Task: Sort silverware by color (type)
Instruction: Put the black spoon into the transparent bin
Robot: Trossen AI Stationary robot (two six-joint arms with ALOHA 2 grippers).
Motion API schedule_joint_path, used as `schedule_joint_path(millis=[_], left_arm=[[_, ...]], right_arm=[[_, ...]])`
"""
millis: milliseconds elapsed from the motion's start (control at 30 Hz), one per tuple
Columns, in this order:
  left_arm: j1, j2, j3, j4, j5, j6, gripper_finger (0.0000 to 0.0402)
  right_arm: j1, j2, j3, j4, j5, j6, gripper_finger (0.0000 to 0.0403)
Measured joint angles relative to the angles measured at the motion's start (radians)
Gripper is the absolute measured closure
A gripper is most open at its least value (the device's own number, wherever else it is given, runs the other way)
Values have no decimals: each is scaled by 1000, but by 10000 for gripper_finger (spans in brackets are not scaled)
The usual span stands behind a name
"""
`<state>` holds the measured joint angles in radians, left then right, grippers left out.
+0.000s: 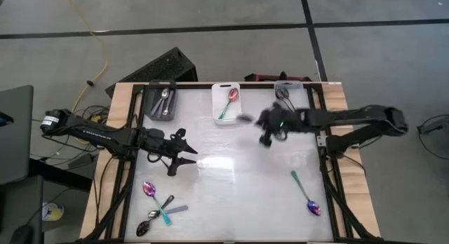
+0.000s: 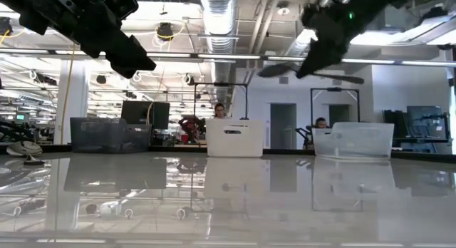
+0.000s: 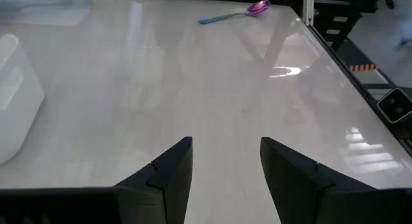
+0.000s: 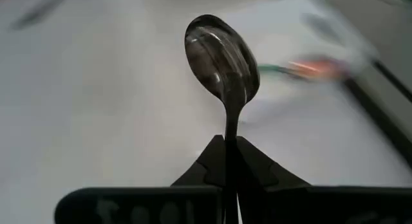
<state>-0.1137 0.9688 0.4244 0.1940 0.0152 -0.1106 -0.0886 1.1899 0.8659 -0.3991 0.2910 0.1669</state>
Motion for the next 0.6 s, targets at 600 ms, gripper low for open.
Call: schedule_joint_path(millis=[600], left_arm=[[-10,0,0,1,-41,12,235]], right_arm=[[-615,22,-79,-99,3,-18,368]])
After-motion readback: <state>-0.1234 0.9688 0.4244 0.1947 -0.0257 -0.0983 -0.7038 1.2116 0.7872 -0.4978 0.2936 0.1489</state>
